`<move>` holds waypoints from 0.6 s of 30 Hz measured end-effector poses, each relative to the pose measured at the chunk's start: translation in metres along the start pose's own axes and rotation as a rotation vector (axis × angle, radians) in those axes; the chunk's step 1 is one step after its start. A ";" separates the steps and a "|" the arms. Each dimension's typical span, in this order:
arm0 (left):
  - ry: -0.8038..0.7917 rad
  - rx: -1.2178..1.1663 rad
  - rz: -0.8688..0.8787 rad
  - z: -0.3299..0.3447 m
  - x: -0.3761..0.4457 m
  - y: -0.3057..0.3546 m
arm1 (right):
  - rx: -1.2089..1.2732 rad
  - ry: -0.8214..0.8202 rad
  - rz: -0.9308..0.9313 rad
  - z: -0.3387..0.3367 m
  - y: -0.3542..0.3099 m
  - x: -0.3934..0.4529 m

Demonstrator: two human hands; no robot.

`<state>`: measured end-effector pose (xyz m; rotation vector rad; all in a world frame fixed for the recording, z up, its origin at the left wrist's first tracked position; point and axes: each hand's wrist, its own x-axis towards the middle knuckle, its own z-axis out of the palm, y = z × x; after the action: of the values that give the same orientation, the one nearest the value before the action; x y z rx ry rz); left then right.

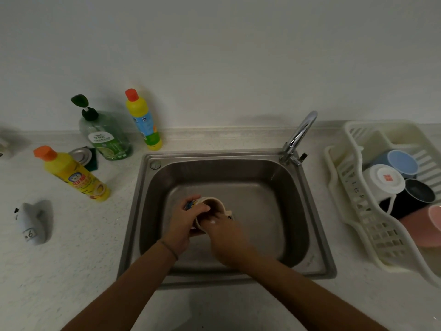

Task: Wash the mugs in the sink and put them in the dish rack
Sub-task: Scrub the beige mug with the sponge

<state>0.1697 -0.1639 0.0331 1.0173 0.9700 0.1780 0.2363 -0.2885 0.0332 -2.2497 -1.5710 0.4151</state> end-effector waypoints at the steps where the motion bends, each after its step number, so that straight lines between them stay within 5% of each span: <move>1: -0.008 0.000 -0.006 -0.002 0.001 0.000 | -0.080 -0.011 -0.036 -0.002 0.006 -0.001; 6: 0.032 0.010 0.010 0.009 -0.001 -0.004 | 0.215 0.051 0.212 -0.001 -0.017 0.005; 12: -0.174 0.124 -0.163 -0.014 0.008 0.009 | -0.164 -0.018 -0.173 -0.004 0.016 -0.007; 18: -0.003 -0.182 0.061 0.020 -0.002 -0.007 | 0.160 0.280 0.162 0.003 -0.014 0.013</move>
<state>0.1810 -0.1816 0.0319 0.8799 0.9040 0.3096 0.2280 -0.2712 0.0368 -2.2072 -1.1799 0.2442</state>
